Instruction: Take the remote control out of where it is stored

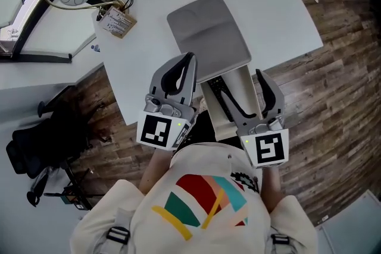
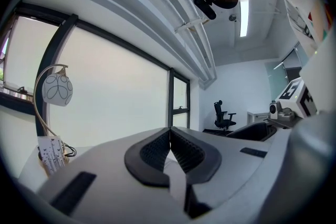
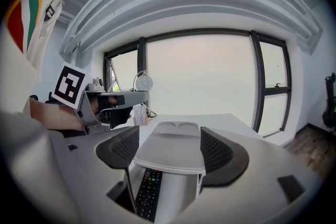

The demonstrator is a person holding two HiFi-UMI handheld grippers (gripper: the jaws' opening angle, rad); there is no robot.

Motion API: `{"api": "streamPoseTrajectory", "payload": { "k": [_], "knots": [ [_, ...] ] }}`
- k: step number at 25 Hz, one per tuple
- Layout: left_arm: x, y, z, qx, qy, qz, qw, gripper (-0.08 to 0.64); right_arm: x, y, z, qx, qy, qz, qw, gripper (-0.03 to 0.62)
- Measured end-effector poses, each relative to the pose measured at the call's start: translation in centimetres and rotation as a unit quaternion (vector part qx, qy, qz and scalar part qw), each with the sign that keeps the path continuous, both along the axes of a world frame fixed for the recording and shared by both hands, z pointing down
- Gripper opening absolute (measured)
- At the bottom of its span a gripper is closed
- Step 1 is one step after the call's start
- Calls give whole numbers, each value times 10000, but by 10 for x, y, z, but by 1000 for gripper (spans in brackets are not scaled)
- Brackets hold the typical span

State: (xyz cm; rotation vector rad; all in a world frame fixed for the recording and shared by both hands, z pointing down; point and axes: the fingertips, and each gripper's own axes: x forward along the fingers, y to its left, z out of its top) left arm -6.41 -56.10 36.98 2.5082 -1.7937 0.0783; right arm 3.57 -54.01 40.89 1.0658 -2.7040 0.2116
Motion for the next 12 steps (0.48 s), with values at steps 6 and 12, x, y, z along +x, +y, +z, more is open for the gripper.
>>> {"api": "streamPoseTrajectory", "payload": {
  "k": [6, 12],
  "knots": [
    [-13, -6, 8, -52, -45, 148, 9999, 9, -12, 12, 19, -668, 386, -37, 9970, 365],
    [-28, -8, 42, -332, 473, 104, 9983, 9, -24, 25, 62, -1559, 934, -159, 9832, 364]
  ]
}}
